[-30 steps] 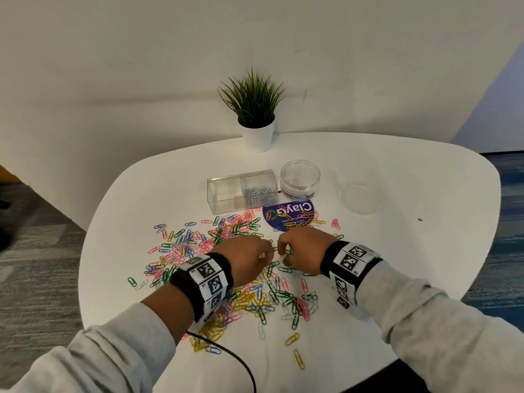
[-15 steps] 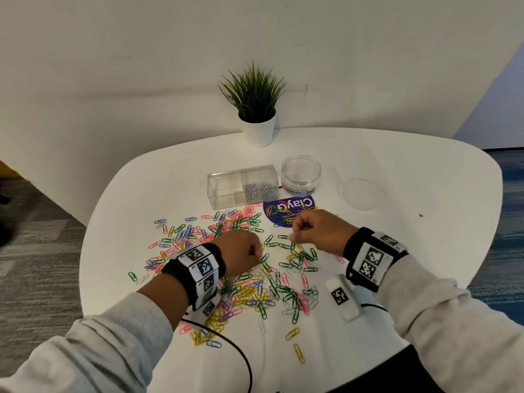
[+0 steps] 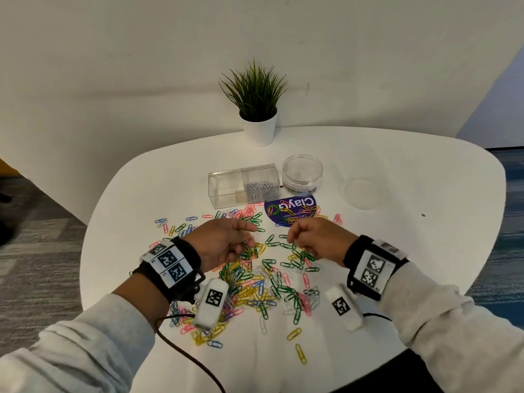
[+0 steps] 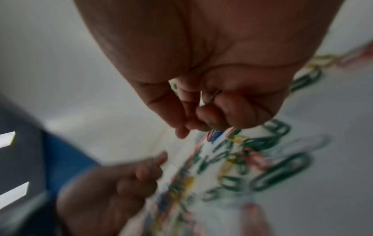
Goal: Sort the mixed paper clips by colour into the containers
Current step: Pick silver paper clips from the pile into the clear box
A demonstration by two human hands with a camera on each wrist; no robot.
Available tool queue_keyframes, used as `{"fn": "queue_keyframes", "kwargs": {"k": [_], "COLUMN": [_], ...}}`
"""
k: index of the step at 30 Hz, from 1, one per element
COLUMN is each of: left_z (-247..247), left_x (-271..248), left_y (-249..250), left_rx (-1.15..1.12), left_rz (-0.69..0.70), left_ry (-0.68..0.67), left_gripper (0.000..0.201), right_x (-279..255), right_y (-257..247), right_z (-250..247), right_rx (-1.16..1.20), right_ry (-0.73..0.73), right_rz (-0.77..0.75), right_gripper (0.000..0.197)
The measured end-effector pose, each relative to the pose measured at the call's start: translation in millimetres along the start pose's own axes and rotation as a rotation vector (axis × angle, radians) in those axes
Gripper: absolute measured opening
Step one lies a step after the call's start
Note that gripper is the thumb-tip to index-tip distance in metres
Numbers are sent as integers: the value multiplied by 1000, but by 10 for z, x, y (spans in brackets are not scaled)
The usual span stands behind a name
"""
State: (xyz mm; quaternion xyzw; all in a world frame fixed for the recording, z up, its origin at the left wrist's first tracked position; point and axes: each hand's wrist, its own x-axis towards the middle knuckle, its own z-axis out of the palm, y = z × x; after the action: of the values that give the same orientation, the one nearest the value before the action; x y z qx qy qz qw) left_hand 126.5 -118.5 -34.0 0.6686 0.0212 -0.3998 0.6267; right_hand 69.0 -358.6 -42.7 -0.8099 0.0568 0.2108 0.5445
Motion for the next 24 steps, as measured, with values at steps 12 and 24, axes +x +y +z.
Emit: {"fn": "queue_keyframes", "kwargs": {"k": [12, 24], "left_z": [465, 730], "left_x": [-92, 1], "left_y": [-57, -151], "left_rx": [1483, 1574], "left_rz": [395, 499], "left_ry": [-107, -2], "left_gripper": [27, 24], "right_x": [-109, -141], "right_y": [36, 137], "right_z": [35, 118], "right_rx": [-802, -870], "right_ry": [-31, 23], "right_rz": [-209, -161], "right_gripper": [23, 12]}}
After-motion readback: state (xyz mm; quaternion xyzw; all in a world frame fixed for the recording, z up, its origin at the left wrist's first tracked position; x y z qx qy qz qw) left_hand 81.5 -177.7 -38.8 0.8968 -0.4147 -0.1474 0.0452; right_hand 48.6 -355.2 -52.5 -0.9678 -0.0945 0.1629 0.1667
